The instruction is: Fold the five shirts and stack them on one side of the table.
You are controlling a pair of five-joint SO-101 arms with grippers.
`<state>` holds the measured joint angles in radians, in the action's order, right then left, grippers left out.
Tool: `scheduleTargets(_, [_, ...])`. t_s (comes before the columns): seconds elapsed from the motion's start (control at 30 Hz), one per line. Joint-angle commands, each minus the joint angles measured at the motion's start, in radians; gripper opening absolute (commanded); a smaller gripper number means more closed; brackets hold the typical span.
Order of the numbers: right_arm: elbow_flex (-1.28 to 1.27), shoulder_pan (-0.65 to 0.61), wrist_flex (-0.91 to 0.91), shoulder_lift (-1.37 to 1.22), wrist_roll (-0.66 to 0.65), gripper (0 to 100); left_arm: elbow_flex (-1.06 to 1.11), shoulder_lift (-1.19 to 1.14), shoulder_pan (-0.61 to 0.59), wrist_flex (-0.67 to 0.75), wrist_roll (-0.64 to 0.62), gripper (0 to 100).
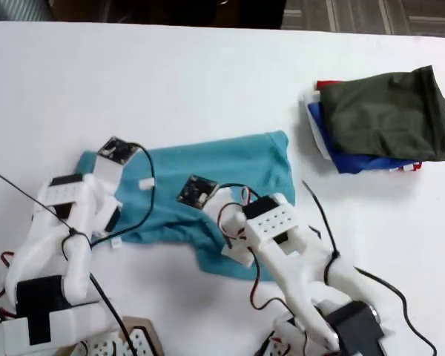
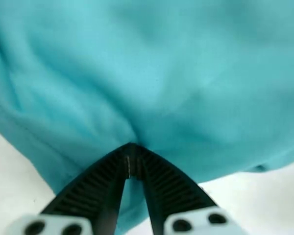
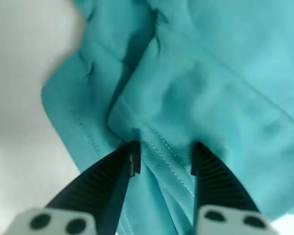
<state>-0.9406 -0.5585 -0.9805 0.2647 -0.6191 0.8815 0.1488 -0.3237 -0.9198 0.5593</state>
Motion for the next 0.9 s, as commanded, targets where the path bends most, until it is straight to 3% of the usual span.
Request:
scheduleTargets(0.0, [0.005, -0.007, 0.031, -0.065, -0.005, 16.5, 0.004, 0.006, 0.012, 0.035, -0.005, 2])
scheduleTargets(0.13, [0.052, -0.007, -0.007, -0.056, -0.002, 1.3, 0.005, 0.005, 0.014, 0.046, -0.005, 2])
scheduleTargets(0.57, [0.106, -0.007, -0.17, 0.22, -0.002, 1.9, 0.024, 0.005, 0.014, 0.069, -0.006, 2])
scheduleTargets(0.87, [0.104, -0.007, -0.219, 0.245, -0.002, 2.6, 0.025, 0.005, 0.014, 0.069, -0.006, 2])
